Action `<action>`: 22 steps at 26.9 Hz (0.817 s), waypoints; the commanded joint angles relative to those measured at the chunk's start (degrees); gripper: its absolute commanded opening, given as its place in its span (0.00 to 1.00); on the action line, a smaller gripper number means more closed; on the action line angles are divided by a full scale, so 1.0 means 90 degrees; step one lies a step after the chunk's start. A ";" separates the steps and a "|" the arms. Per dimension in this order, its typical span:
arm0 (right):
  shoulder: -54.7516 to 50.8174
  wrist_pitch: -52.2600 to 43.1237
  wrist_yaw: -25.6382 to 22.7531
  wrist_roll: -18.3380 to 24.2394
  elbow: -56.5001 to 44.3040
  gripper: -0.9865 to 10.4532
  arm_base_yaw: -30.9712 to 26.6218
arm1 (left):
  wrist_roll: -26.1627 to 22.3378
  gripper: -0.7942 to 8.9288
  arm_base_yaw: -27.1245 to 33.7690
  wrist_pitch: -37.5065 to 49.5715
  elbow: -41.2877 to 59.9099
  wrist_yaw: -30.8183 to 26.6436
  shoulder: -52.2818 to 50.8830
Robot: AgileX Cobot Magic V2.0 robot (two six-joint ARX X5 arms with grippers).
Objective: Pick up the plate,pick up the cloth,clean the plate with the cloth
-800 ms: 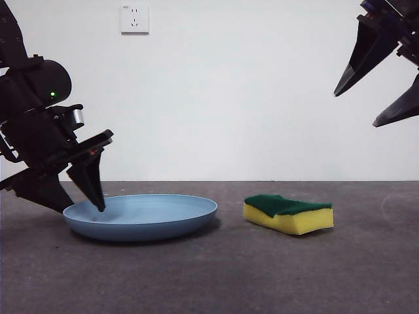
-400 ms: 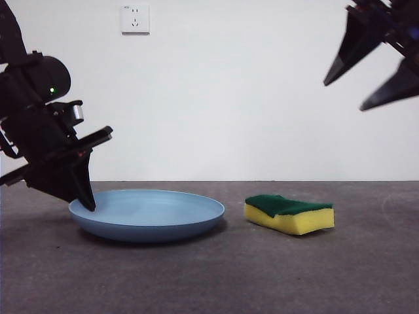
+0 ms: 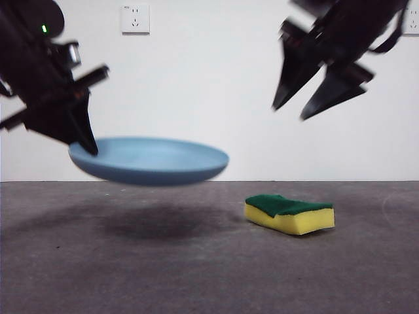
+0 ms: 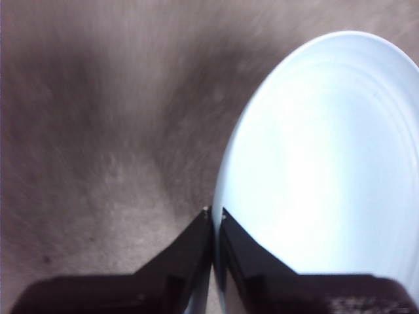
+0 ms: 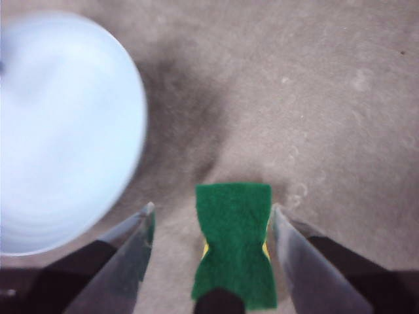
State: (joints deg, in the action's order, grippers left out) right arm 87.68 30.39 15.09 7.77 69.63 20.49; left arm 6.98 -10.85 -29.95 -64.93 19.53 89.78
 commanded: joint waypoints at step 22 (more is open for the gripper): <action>0.2305 0.0406 -0.0231 0.0231 0.0236 0.07 0.0197 | -0.0452 0.07 -0.0017 -0.0138 -0.0017 -0.0918 -0.0716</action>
State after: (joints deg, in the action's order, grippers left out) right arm 108.09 33.61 13.34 10.07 71.79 22.17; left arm 3.64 -10.85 -31.64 -64.97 11.09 82.48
